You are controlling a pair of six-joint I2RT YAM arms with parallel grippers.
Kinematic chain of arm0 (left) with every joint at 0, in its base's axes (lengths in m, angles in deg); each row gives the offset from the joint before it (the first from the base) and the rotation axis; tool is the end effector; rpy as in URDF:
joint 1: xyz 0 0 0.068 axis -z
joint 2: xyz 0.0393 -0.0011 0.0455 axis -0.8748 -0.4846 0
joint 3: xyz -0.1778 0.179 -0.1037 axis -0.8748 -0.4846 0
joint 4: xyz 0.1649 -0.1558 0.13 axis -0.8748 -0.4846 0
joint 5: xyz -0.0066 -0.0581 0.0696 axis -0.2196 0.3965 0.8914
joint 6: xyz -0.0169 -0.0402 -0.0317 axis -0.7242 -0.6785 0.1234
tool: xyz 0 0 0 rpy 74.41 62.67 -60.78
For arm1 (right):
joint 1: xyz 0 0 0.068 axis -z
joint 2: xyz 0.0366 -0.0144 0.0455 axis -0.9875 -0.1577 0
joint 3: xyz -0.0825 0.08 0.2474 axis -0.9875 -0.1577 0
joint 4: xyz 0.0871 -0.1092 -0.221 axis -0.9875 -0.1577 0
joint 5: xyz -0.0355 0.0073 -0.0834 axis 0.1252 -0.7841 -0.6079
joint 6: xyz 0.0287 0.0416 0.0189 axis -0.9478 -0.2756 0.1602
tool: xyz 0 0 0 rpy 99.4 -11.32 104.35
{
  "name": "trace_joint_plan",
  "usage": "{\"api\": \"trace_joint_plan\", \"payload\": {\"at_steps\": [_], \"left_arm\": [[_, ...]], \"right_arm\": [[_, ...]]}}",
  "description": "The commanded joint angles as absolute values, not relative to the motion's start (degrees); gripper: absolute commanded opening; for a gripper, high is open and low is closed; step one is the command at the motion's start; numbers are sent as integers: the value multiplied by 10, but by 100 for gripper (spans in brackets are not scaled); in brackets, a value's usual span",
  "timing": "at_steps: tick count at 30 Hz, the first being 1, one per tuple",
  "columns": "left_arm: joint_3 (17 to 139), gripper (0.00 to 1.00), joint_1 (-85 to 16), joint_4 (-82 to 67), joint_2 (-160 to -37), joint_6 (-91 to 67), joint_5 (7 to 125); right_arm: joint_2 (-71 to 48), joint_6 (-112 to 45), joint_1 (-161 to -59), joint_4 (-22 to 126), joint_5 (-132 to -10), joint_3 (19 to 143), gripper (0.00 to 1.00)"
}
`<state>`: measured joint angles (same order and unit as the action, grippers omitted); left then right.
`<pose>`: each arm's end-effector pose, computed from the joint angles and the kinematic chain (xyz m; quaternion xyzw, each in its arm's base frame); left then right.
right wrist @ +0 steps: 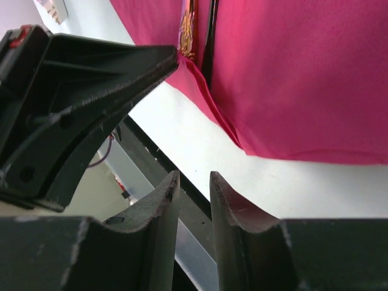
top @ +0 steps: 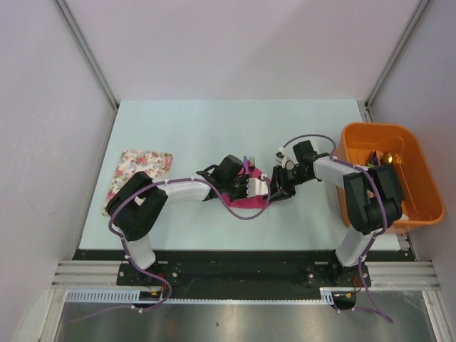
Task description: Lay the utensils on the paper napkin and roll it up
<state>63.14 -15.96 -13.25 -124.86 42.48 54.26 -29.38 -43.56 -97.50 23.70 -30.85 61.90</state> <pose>0.2473 -0.2652 0.1633 0.6830 0.6188 -0.1683 0.3497 0.2936 0.1147 0.1604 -0.0622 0.9033 0.4236 0.0281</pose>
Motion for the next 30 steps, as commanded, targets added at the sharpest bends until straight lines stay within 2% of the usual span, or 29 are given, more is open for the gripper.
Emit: {"api": "trace_joint_plan", "payload": {"at_steps": [1,14,17,21,23,24,25,27,30], "left_arm": [[655,0,-163,-120,-1257,412,528],[663,0,-163,-112,-1271,401,542],[668,3,-165,-115,-1269,390,549],[682,13,-186,-138,-1243,341,543],[687,23,-199,-153,-1229,289,533],[691,32,-213,-168,-1220,269,528],[692,35,-221,-176,-1203,227,521],[688,41,-247,-200,-1188,183,484],[677,41,-280,-232,-1165,104,407]], "right_arm": [[-320,-484,-994,276,-292,641,31],[-387,-508,-1018,325,-307,665,21],[-394,-505,-1025,325,-322,667,21],[-403,-493,-1028,319,-361,667,21],[-404,-487,-1028,315,-377,668,21],[-406,-486,-1028,315,-384,668,21],[-407,-485,-1028,315,-386,668,21],[-408,-479,-1027,315,-394,669,21],[-407,-471,-1028,316,-407,669,20]]}}
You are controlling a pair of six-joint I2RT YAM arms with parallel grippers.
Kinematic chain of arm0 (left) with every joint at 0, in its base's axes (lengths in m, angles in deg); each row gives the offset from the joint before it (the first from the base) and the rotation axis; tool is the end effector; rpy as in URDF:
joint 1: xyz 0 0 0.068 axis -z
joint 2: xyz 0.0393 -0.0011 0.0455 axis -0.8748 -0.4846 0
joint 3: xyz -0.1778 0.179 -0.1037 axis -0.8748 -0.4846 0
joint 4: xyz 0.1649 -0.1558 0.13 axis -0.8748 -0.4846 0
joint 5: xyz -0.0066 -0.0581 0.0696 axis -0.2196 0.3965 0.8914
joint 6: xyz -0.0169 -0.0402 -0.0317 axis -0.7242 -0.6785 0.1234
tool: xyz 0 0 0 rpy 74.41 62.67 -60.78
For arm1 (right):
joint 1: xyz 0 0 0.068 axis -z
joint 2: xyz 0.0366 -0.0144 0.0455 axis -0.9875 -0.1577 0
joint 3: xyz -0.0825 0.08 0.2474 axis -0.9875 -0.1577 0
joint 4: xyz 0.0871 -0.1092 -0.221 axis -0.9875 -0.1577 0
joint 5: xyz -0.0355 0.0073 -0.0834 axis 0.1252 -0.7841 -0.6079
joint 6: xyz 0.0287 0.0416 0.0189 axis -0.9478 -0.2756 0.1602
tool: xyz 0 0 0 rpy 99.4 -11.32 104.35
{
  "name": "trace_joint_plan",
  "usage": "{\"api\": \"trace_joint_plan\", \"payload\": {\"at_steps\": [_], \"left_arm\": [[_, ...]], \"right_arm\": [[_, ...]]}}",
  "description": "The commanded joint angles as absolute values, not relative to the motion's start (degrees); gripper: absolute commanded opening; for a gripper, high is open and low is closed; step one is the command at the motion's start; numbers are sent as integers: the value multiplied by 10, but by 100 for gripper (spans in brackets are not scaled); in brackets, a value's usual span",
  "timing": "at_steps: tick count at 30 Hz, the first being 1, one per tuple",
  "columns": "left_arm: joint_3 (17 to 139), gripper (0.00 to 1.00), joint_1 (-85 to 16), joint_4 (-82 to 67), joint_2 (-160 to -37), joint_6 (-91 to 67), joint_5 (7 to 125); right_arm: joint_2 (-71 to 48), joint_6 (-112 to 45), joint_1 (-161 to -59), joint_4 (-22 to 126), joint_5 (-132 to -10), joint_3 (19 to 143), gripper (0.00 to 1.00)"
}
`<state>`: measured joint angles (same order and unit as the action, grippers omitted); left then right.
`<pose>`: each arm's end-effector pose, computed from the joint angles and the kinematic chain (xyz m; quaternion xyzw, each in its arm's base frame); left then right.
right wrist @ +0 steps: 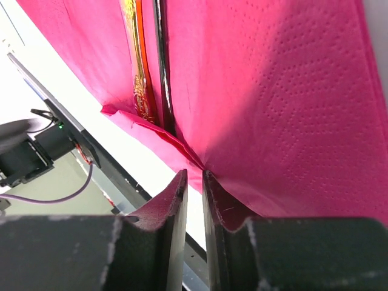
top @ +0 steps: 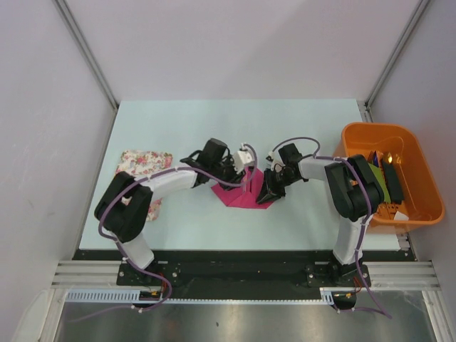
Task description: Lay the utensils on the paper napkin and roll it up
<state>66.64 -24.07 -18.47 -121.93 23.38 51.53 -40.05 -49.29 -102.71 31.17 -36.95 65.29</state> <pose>0.2821 -0.2295 0.1927 0.5232 0.7501 -0.2229 0.3375 0.3123 0.1501 0.1187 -0.0505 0.9231 0.3811 0.0105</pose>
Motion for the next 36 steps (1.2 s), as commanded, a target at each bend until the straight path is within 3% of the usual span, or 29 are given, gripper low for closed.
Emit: {"api": "trace_joint_plan", "payload": {"at_steps": [1,7,9,15,36], "left_arm": [[674,40,-287,-238,-1162,74,389],[633,30,-302,-226,-1177,-26,271],[626,23,-303,-216,-1201,-47,253],[629,15,-304,-183,-1248,-105,232],[654,13,-338,-173,-1370,-137,246]], "right_arm": [[-405,-471,-1028,316,-413,668,20],[-410,-468,-1028,316,-414,671,18],[-411,-465,-1028,316,-418,671,18],[-406,-463,-1029,315,-424,673,17],[-385,-439,-1025,280,-417,692,17]]}}
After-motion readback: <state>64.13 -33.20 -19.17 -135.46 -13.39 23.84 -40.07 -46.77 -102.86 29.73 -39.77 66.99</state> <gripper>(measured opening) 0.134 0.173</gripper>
